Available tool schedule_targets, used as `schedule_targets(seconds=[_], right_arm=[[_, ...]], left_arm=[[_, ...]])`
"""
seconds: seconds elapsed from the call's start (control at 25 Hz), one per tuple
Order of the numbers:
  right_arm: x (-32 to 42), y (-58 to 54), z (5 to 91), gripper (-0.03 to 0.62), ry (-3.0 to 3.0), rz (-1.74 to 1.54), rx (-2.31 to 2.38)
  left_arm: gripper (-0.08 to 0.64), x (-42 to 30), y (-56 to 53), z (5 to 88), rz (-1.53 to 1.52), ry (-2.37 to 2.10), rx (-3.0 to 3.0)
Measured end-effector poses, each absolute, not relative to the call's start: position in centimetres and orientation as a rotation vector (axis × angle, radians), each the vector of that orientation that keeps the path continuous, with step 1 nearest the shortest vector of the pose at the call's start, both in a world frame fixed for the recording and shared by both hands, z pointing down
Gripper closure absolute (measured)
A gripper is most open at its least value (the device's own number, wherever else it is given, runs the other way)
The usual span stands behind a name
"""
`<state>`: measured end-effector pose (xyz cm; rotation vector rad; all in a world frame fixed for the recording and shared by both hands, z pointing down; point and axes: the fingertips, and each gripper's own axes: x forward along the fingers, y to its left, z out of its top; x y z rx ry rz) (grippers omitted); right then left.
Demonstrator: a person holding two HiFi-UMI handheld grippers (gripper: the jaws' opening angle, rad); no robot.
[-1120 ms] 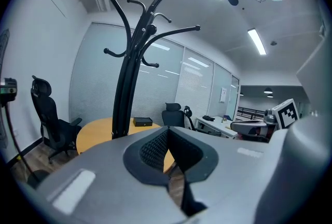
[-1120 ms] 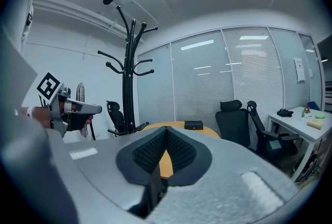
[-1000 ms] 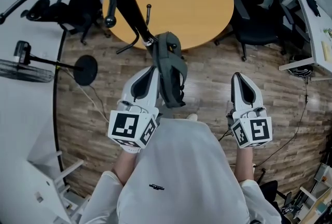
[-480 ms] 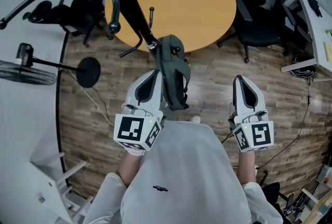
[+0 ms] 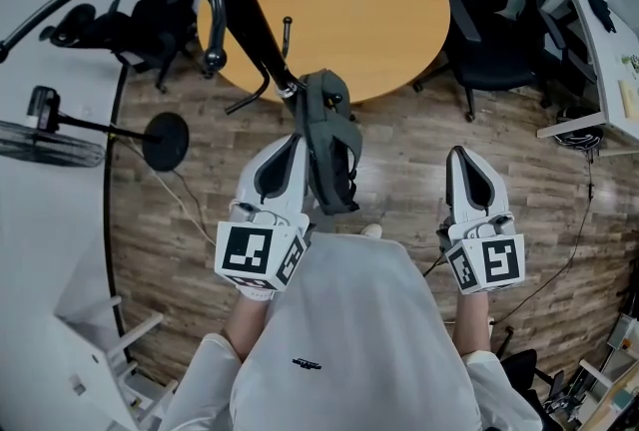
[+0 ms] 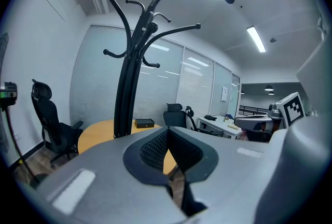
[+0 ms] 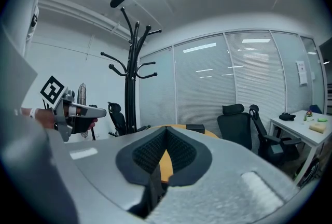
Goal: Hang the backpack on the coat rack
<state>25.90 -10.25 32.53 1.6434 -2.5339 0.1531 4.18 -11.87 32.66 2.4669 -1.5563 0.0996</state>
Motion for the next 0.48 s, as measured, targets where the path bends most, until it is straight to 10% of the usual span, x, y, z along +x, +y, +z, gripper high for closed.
schedule_targets(seconds=[0.48], right_arm=[[25.7, -9.99, 32.77, 0.594, -2.534, 0.172, 1.637]], left_arm=[[0.541, 4.22, -11.45, 33.09, 0.121, -1.548, 2.459]])
